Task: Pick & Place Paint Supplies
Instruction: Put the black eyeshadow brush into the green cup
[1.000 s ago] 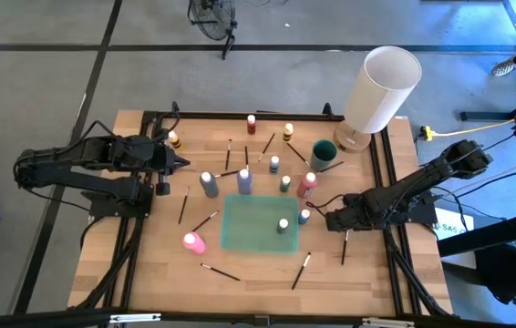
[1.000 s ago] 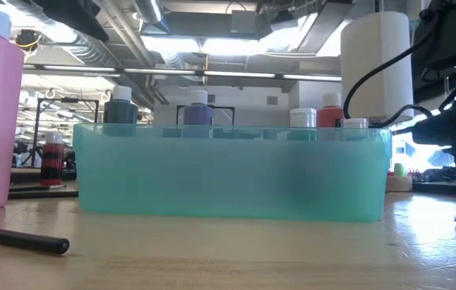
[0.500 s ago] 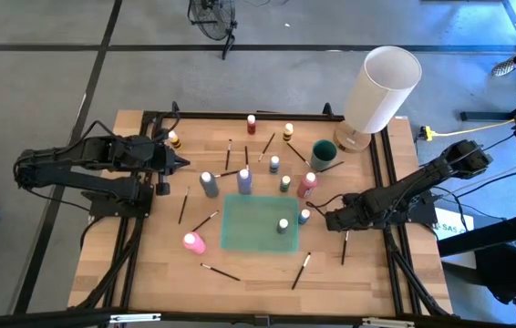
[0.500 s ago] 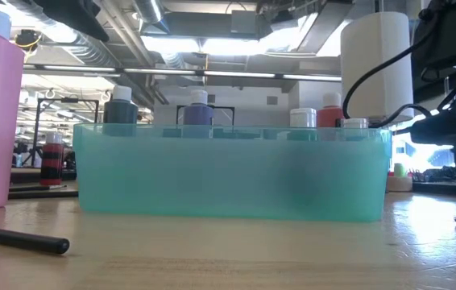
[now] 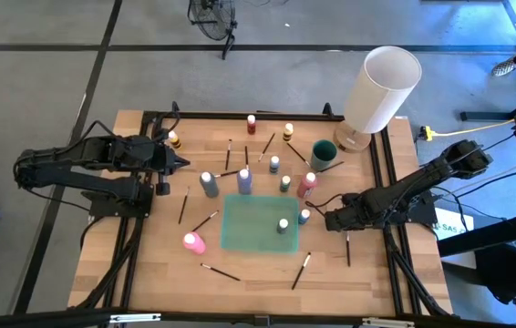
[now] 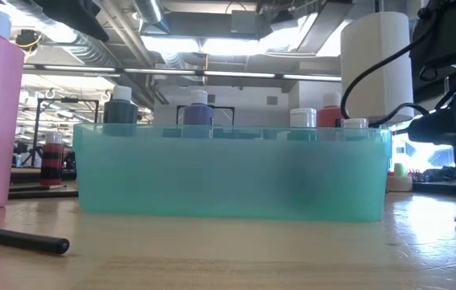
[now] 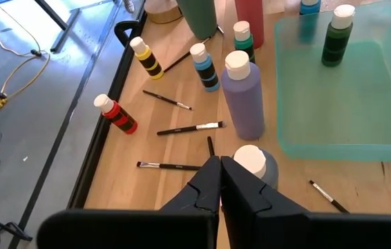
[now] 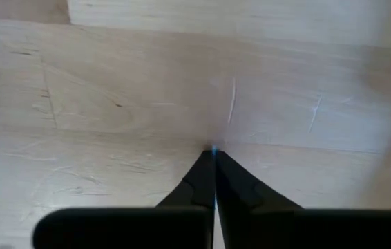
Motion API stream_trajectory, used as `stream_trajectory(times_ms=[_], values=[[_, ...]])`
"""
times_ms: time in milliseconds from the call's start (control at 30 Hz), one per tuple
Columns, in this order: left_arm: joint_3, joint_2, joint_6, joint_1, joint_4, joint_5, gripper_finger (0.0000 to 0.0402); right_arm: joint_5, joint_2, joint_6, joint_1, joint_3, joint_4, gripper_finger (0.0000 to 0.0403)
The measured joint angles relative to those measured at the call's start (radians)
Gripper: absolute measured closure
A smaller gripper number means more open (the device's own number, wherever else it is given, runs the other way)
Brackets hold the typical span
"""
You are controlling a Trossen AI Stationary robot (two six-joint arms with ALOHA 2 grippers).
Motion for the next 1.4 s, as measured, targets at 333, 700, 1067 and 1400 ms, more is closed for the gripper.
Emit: stream_trajectory(times_ms=[333,700,1067,1400], values=[[0.0,0.0,0.0,0.0,0.0,0.0,0.0397,0.0,0.002,-0.063,0.0,0.122,-0.021,0.0402],[0.0,0.0,-0.005,0.0,0.004,0.0,0.0393,0.271,0.001,-0.097,0.086,0.573,-0.463,0.0402],[0.0,0.0,-0.005,0.0,0.016,0.0,0.0399,1.173,0.0,-0.251,0.157,0.707,-0.719,0.0403],[-0.089,-0.015,0.03,0.0,0.066,-0.009,0.0391,1.456,0.016,-0.464,-0.01,0.685,-0.695,0.0403]])
